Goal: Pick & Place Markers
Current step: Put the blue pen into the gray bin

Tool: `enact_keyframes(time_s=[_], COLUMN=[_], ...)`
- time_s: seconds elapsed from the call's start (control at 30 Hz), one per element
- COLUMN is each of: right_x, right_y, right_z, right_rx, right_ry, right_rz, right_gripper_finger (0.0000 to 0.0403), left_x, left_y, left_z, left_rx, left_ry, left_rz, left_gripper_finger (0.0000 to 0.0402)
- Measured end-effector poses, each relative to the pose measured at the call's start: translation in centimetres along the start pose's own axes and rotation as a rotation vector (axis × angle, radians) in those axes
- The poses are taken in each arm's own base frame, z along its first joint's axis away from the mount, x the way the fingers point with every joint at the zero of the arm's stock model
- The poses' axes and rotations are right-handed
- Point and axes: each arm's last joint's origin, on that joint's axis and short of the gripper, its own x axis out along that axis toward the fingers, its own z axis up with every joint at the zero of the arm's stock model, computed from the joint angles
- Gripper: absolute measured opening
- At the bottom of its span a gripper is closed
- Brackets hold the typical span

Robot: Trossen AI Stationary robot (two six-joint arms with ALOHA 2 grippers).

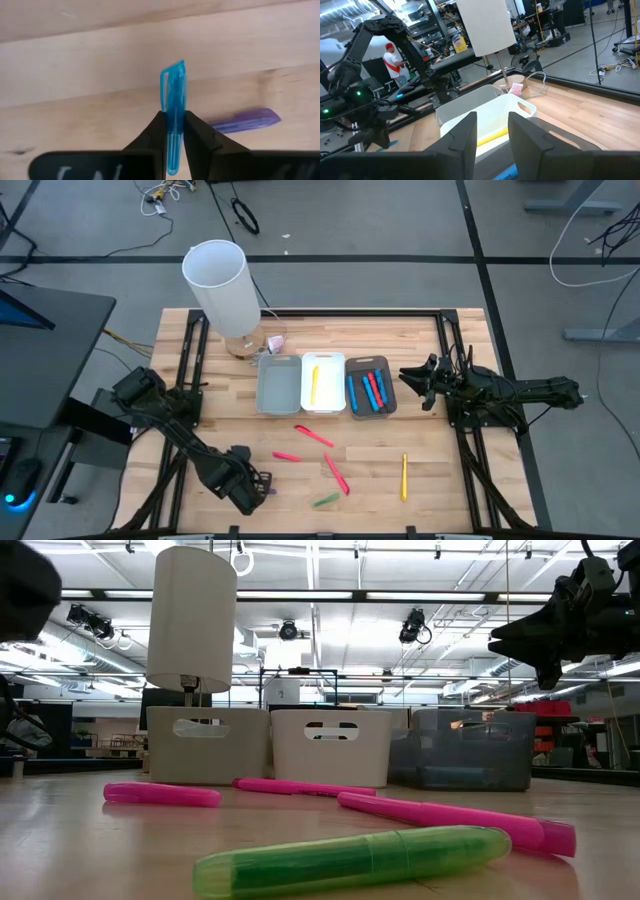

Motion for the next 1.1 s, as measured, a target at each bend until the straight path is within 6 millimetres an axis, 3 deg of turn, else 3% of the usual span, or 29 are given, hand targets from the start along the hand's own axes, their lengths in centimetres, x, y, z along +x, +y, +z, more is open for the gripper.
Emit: enact_keyframes(time_s=[0.37, 0.73, 1.1], right_x=[0.0, 0.0, 0.0], right_y=[0.0, 0.0, 0.0], right_z=[0.0, 0.0, 0.0], right_rx=[0.0, 0.0, 0.0], right_ry=[0.0, 0.0, 0.0], right_rz=[0.0, 0.0, 0.0], right_gripper_finger=[0.0111, 0.0111, 0.0111], left_x=[-4.4, -8.0, -9.0], left_y=[-0.8, 0.4, 0.5], left_z=[-0.3, 0.3, 1.8], left_rx=[0.006, 0.014, 0.023], left_ry=[0.039, 0.081, 0.061], left_rz=[-0.08, -0.156, -0.139], left_gripper_finger=[0.0046, 0.0043, 0.0042])
